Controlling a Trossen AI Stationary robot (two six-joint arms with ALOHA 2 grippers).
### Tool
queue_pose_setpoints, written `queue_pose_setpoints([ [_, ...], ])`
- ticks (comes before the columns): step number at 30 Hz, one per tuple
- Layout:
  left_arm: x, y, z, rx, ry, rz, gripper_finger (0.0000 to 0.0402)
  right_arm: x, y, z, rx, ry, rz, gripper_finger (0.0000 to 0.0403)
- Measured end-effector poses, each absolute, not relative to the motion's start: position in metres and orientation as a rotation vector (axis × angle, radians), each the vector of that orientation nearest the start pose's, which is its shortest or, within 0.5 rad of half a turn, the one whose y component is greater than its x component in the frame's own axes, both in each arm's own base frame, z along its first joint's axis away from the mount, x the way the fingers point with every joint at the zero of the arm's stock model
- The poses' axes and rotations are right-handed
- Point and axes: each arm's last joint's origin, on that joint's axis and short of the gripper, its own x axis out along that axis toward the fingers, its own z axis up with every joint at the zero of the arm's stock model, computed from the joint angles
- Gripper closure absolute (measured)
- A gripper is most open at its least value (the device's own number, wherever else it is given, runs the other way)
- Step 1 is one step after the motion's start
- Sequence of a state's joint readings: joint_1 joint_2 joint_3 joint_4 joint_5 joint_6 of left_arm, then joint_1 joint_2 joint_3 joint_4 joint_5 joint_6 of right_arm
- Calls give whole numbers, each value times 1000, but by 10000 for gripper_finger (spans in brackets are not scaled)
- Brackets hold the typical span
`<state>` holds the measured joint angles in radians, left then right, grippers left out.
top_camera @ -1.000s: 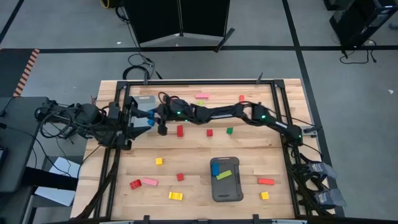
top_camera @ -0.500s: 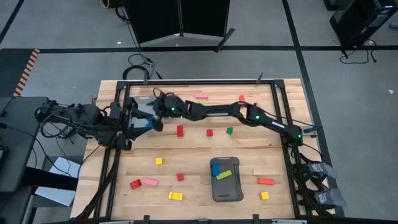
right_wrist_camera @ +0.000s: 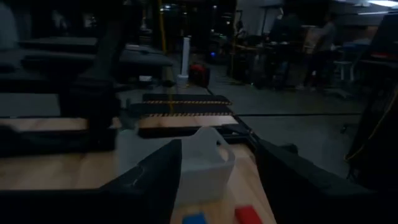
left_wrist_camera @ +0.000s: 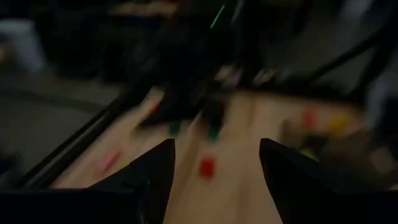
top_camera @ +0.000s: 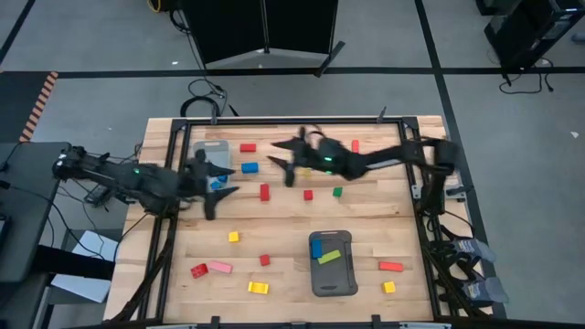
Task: Sort blocks by size
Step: Put the red rectangular block into the black bin
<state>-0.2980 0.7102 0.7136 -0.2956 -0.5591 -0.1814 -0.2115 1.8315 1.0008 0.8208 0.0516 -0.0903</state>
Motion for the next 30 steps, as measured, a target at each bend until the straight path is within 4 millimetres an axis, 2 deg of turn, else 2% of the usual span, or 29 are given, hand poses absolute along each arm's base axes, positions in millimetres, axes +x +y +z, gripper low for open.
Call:
queue_pose_setpoints([
  [3, 172, -32, 291, -48, 368, 307, 161, 342, -71, 231, -105, 9, -285, 190],
  [6, 191, -37, 274, -96, 487, 243, 161, 304, -59, 245, -122, -25, -315, 184],
  [9, 202, -43, 253, -121, 656, 194, 161, 274, -47, 254, -134, -60, -307, 174],
  [12, 211, -48, 245, -145, 749, 173, 161, 251, -38, 260, -132, -67, -307, 163],
  [17, 232, -46, 237, -160, 798, 240, 161, 231, -28, 263, -133, 11, -329, 142],
  [25, 272, -8, 209, -486, 862, 566, 161, 216, -16, 270, -148, 44, -330, 129],
  [30, 288, 13, 197, -599, 907, 716, 154, 215, -11, 271, -182, 39, -303, 130],
])
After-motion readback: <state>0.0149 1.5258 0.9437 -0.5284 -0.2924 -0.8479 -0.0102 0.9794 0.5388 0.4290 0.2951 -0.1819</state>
